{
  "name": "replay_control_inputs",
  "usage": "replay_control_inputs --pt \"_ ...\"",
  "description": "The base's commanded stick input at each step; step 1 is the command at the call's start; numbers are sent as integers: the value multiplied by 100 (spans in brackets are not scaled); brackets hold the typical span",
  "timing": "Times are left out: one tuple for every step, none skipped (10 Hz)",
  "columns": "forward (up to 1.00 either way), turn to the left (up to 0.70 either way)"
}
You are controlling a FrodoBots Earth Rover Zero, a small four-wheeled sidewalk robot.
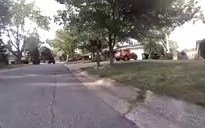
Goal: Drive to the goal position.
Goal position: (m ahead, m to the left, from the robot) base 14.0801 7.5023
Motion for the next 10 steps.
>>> replay_control_inputs --pt "0 85" --pt "0 85" --pt "0 25" --pt "0 0" --pt "0 0" --pt "0 0" --pt "0 0" --pt "0 0" --pt "0 0" --pt "0 34"
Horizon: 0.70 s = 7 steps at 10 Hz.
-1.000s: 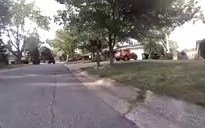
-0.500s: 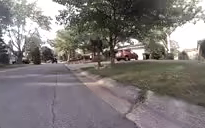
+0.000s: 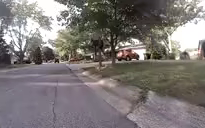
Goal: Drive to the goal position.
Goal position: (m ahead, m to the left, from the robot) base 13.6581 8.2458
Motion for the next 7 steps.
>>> replay_control_inputs --pt "0 84" --pt "0 85" --pt "0 85" --pt "0 85" --pt "0 85" --pt "0 85" --pt "0 85"
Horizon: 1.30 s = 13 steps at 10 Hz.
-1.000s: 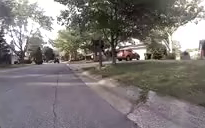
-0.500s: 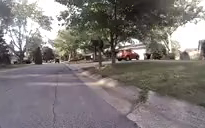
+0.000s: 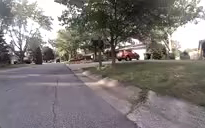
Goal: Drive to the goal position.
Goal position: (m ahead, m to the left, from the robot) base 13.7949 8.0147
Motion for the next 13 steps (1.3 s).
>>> replay_control_inputs --pt "0 85" --pt "0 85" --pt "0 85" --pt "0 85" --pt "0 85" --pt "0 85" --pt "0 85" --pt "0 85" --pt "0 85" --pt "0 85" --pt "0 85" --pt "0 85" --pt "0 85"
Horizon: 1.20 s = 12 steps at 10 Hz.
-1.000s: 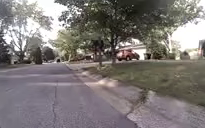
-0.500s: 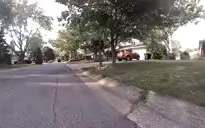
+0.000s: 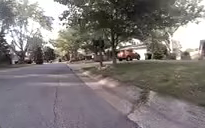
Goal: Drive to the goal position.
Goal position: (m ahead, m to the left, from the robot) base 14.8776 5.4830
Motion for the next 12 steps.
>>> replay_control_inputs --pt "0 85" --pt "0 85" --pt "0 85" --pt "0 85" --pt "0 85" --pt "0 85" --pt "0 85" --pt "0 85" --pt "0 9" --pt "0 0" --pt "0 0" --pt "0 0"
